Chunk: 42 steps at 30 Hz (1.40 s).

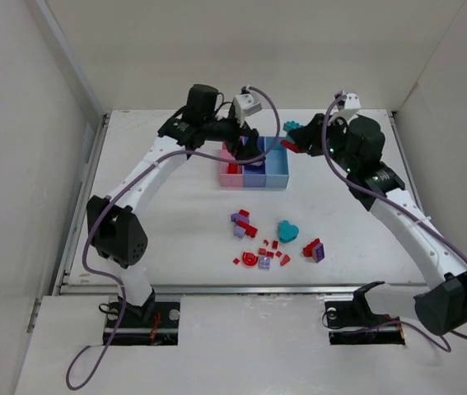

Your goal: Sort the legos into containers by color

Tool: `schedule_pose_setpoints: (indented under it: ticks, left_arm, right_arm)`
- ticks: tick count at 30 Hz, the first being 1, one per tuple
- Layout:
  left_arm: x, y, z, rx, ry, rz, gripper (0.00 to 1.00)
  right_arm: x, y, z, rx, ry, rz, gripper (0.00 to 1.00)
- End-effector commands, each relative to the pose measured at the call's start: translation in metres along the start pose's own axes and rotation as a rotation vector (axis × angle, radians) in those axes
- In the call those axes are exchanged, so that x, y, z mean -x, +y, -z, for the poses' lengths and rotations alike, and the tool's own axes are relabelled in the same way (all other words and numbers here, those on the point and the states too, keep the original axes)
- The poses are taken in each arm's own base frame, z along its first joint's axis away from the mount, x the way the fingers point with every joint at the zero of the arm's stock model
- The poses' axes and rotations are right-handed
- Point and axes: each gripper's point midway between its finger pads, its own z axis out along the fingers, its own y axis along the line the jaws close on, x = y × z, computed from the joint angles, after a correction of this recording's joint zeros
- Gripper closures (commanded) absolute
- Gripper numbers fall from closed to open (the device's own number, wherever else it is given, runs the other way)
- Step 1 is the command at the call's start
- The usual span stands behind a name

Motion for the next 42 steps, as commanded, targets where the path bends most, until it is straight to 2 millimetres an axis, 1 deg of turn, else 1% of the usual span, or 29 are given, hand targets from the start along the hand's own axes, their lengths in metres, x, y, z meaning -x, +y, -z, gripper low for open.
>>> schedule_pose_setpoints:
  ticks: [1, 2, 3, 4, 5, 6, 7, 9, 10, 11, 14, 15, 16, 18, 19, 20, 22, 23, 25, 26, 28, 30, 31, 32, 34, 35, 37, 41, 42]
  left_arm:
    - [0.037, -0.054, 0.046, -0.224, -0.156, -0.229, 0.0]
    - [0.031, -0.057, 0.045, -0.245, -0.159, -0.239, 0.0]
    - [0.031, -0.06, 0.044, -0.265, -0.168, -0.244, 0.0]
    - [0.033, -0.06, 0.047, -0.279, -0.183, -0.25, 0.0]
    - [0.038, -0.066, 0.052, -0.329, -0.214, -0.256, 0.0]
    - [0.041, -0.072, 0.054, -0.363, -0.23, -0.257, 0.0]
    - [0.043, -0.072, 0.059, -0.383, -0.249, -0.268, 0.0]
    - [0.05, -0.081, 0.063, -0.437, -0.281, -0.294, 0.0]
    - [0.049, -0.078, 0.06, -0.438, -0.283, -0.292, 0.0]
    - [0.054, -0.076, 0.059, -0.431, -0.302, -0.313, 0.0]
    - [0.059, -0.076, 0.058, -0.432, -0.319, -0.281, 0.0]
    - [0.061, -0.078, 0.061, -0.431, -0.323, -0.289, 0.0]
    - [0.052, -0.073, 0.059, -0.426, -0.31, -0.263, 0.0]
    - [0.049, -0.075, 0.06, -0.426, -0.31, -0.263, 0.0]
    - [0.053, -0.074, 0.061, -0.423, -0.322, -0.277, 0.02]
    - [0.048, -0.074, 0.058, -0.426, -0.318, -0.253, 0.03]
    - [0.059, -0.077, 0.062, -0.428, -0.347, -0.232, 0.06]
    - [0.06, -0.079, 0.064, -0.431, -0.356, -0.219, 0.1]
    - [0.066, -0.079, 0.064, -0.428, -0.376, -0.192, 0.12]
    - [0.076, -0.087, 0.068, -0.444, -0.402, -0.185, 0.12]
    - [0.082, -0.09, 0.071, -0.451, -0.412, -0.168, 0.12]
    - [0.079, -0.094, 0.073, -0.481, -0.399, -0.158, 0.13]
    - [0.081, -0.098, 0.077, -0.488, -0.401, -0.168, 0.13]
    - [0.082, -0.102, 0.08, -0.496, -0.403, -0.18, 0.13]
    - [0.077, -0.109, 0.084, -0.528, -0.393, -0.192, 0.13]
    - [0.076, -0.11, 0.085, -0.538, -0.389, -0.195, 0.13]
    - [0.075, -0.117, 0.091, -0.557, -0.386, -0.209, 0.09]
    - [0.074, -0.118, 0.091, -0.548, -0.391, -0.216, 0.08]
    - [0.076, -0.116, 0.09, -0.532, -0.397, -0.212, 0.11]
  right_arm:
    - [0.028, 0.03, 0.017, 0.296, -0.097, 0.253, 1.0]
    - [0.027, 0.036, 0.02, 0.353, -0.093, 0.28, 1.0]
    - [0.022, 0.049, 0.027, 0.457, -0.075, 0.31, 1.0]
    - [0.019, 0.054, 0.024, 0.495, -0.059, 0.321, 1.0]
    - [0.017, 0.059, 0.025, 0.535, -0.051, 0.342, 1.0]
    - [0.013, 0.07, 0.03, 0.615, -0.029, 0.349, 1.0]
    - [0.016, 0.076, 0.032, 0.653, -0.029, 0.357, 1.0]
    - [0.011, 0.083, 0.031, 0.719, -0.005, 0.368, 1.0]
    - [0.007, 0.089, 0.034, 0.778, 0.0, 0.378, 1.0]
    - [0.007, 0.091, 0.031, 0.798, 0.008, 0.369, 1.0]
    - [0.014, 0.1, 0.035, 0.84, -0.007, 0.344, 1.0]
    - [0.02, 0.103, 0.041, 0.847, -0.032, 0.353, 1.0]
    - [0.024, 0.106, 0.045, 0.854, -0.056, 0.361, 1.0]
    - [0.032, 0.114, 0.06, 0.871, -0.154, 0.398, 1.0]
    - [0.034, 0.114, 0.063, 0.866, -0.18, 0.4, 1.0]
    - [0.037, 0.117, 0.065, 0.854, -0.213, 0.402, 1.0]
    - [0.037, 0.124, 0.068, 0.858, -0.228, 0.4, 1.0]
    - [0.037, 0.124, 0.068, 0.858, -0.228, 0.399, 1.0]
    - [0.032, 0.129, 0.067, 0.875, -0.212, 0.384, 1.0]
    - [0.031, 0.129, 0.067, 0.875, -0.212, 0.384, 1.0]
    - [0.029, 0.128, 0.064, 0.873, -0.199, 0.372, 1.0]
    - [0.029, 0.128, 0.064, 0.873, -0.199, 0.371, 1.0]
    - [0.026, 0.125, 0.061, 0.857, -0.196, 0.363, 1.0]
    - [0.026, 0.125, 0.063, 0.857, -0.197, 0.364, 1.0]
    - [0.024, 0.121, 0.059, 0.835, -0.2, 0.363, 1.0]
    - [0.023, 0.121, 0.062, 0.835, -0.201, 0.363, 1.0]
    - [0.023, 0.121, 0.062, 0.835, -0.201, 0.363, 1.0]
    - [0.019, 0.12, 0.059, 0.841, -0.188, 0.361, 1.0]
    - [0.018, 0.123, 0.057, 0.849, -0.183, 0.358, 1.0]
